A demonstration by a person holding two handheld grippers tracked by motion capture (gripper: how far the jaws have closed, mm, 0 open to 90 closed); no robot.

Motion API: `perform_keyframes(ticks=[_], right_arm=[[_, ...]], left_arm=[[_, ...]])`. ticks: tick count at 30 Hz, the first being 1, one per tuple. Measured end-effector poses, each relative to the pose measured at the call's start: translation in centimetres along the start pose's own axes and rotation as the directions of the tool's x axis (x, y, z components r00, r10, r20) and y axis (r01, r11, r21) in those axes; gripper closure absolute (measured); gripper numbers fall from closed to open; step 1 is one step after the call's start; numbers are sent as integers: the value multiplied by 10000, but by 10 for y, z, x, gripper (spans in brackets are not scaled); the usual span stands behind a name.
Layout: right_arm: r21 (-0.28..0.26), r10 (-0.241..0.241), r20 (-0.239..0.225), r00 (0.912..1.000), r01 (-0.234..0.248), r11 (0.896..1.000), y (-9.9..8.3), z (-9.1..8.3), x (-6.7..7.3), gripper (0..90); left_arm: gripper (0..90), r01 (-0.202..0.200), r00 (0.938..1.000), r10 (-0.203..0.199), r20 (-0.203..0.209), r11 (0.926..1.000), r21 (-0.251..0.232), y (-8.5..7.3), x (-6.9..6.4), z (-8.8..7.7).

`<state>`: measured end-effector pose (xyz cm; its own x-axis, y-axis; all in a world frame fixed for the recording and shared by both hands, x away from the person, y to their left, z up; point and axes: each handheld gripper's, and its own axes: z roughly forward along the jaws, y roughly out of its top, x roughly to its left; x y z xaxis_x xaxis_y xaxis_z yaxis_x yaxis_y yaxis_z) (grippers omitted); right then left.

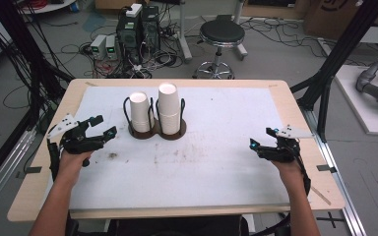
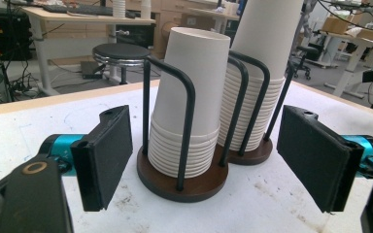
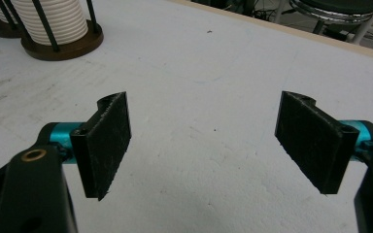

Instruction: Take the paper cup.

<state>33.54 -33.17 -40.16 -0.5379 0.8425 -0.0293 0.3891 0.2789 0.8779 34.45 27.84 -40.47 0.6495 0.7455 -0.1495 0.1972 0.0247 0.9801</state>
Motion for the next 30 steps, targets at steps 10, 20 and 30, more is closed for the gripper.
perform_keyframes(ticks=[10,20,30], right_arm=[[-184,210,-7,9998,-210,9996,-2,0,-1,212],[-1111,51,-569,9984,-114,9937,14,5,14,213],[-1438,-366,-1213,9919,189,9894,23,13,29,616]], left_arm=[[206,207,9998,-208,-53,9997,-138,0,4,-1],[206,288,9996,-288,-37,9996,-70,-4,0,-5],[206,301,9995,-301,-117,9995,14,-5,-2,-1]])
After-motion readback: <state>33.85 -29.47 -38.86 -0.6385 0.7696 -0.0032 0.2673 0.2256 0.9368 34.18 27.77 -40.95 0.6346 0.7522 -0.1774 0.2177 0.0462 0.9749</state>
